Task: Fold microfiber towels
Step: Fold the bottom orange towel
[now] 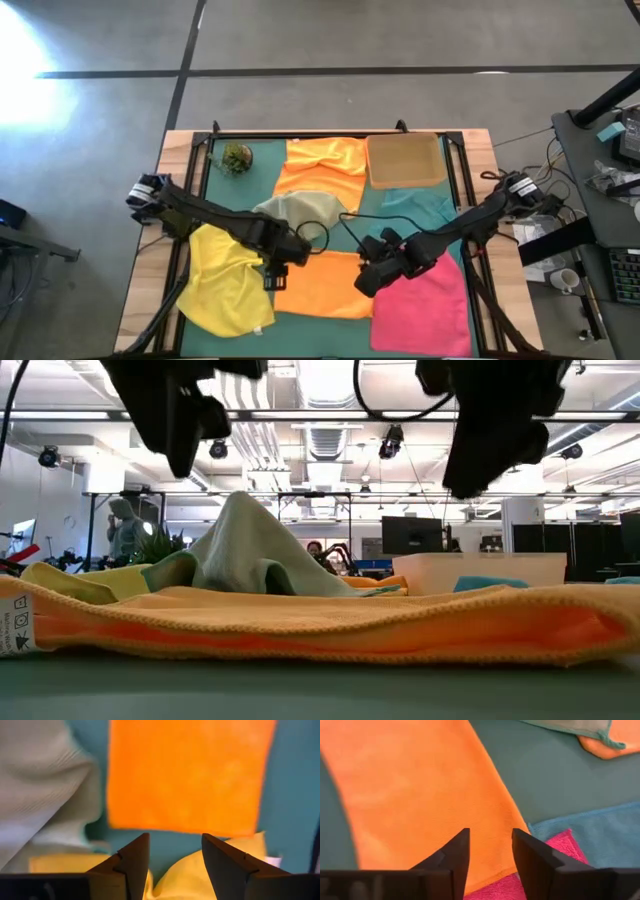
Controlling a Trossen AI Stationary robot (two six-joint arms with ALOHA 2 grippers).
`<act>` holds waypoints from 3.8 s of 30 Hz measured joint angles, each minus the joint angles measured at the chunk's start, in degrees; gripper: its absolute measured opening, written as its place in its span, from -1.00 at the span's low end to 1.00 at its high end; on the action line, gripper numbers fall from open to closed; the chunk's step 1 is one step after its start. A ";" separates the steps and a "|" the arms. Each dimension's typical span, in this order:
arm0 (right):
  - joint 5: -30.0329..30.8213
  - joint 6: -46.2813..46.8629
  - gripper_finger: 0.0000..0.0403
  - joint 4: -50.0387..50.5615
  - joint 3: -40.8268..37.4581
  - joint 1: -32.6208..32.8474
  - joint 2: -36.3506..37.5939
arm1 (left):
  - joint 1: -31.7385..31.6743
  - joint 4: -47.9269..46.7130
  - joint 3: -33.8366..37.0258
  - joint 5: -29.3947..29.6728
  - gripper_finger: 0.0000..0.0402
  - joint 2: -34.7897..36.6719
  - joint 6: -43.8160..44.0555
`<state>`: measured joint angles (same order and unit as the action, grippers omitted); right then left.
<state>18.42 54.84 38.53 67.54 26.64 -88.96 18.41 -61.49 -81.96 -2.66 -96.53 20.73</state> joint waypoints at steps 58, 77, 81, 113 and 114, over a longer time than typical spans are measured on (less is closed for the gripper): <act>-14.76 -16.97 -0.96 -15.05 -9.94 -6.62 -9.19 | 7.23 46.96 28.60 10.33 -0.95 -4.96 26.34; -31.52 -15.19 -0.96 -28.97 -8.28 -5.21 -12.94 | 0.20 33.53 27.27 5.84 -0.95 -0.79 8.85; -31.51 -17.25 -0.96 -28.56 -6.87 -5.21 -11.99 | 0.40 32.65 26.45 1.61 -0.95 3.30 11.08; -7.76 -18.89 -0.96 -6.79 -6.87 -5.30 13.20 | 10.08 65.74 26.10 2.79 -0.39 -0.31 22.43; -7.78 -18.91 -0.96 -6.48 -6.87 -5.28 13.11 | 10.61 65.81 25.75 2.99 -0.42 -0.93 22.42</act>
<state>10.64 35.93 32.05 60.66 21.37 -75.85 29.02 4.32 -56.20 0.34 -97.47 43.15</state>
